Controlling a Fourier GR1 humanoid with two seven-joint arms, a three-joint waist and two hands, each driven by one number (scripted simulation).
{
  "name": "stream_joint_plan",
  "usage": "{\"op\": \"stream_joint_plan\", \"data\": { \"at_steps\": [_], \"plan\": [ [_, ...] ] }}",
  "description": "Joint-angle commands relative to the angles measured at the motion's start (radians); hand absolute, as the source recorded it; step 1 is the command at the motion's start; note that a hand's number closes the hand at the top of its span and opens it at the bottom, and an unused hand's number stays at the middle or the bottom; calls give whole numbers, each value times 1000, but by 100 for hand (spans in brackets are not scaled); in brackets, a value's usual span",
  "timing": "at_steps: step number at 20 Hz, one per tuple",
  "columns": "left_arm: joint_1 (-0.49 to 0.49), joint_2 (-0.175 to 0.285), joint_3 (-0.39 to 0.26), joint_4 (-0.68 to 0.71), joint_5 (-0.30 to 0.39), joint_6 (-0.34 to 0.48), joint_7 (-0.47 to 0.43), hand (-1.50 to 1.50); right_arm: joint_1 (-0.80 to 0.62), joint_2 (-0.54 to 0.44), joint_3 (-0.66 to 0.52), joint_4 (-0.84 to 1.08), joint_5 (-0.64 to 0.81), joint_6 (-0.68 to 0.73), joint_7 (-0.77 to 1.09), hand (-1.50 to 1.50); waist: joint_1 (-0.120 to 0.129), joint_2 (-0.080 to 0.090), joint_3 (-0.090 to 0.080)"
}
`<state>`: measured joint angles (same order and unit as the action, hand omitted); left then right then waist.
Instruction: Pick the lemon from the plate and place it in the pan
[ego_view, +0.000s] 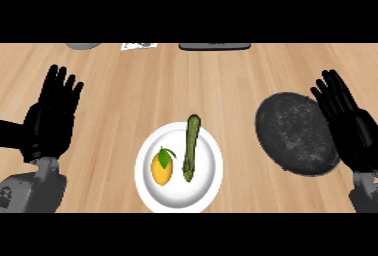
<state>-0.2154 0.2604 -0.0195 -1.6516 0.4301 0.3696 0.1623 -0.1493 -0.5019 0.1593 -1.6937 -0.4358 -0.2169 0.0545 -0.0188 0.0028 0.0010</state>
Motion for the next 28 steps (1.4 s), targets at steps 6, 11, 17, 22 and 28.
{"op": "stream_joint_plan", "data": {
  "at_steps": [6, 11, 17, 22, 28],
  "plan": [
    [-31, 191, -242, 47, -234, -210, 11, 0, -156, 169, 202, 256, 199, -233, 240, -150, 82, 26, -2],
    [20, 181, -276, 55, -234, -227, 22, 0, -74, 148, 373, 327, 596, -486, 316, 150, 49, 1, -5],
    [41, 215, -230, 74, -232, -267, 4, 0, -107, 363, 596, 412, 854, -574, 565, -150, 26, -6, -3],
    [56, 176, -280, 62, -261, -253, 4, 0, -333, 354, 620, 508, 937, -296, 893, -150, 33, -8, -5],
    [23, 157, -272, 66, -267, -239, 23, 0, -545, 415, 573, 546, 768, 105, 1105, -150, 48, -1, -3]
  ]
}}
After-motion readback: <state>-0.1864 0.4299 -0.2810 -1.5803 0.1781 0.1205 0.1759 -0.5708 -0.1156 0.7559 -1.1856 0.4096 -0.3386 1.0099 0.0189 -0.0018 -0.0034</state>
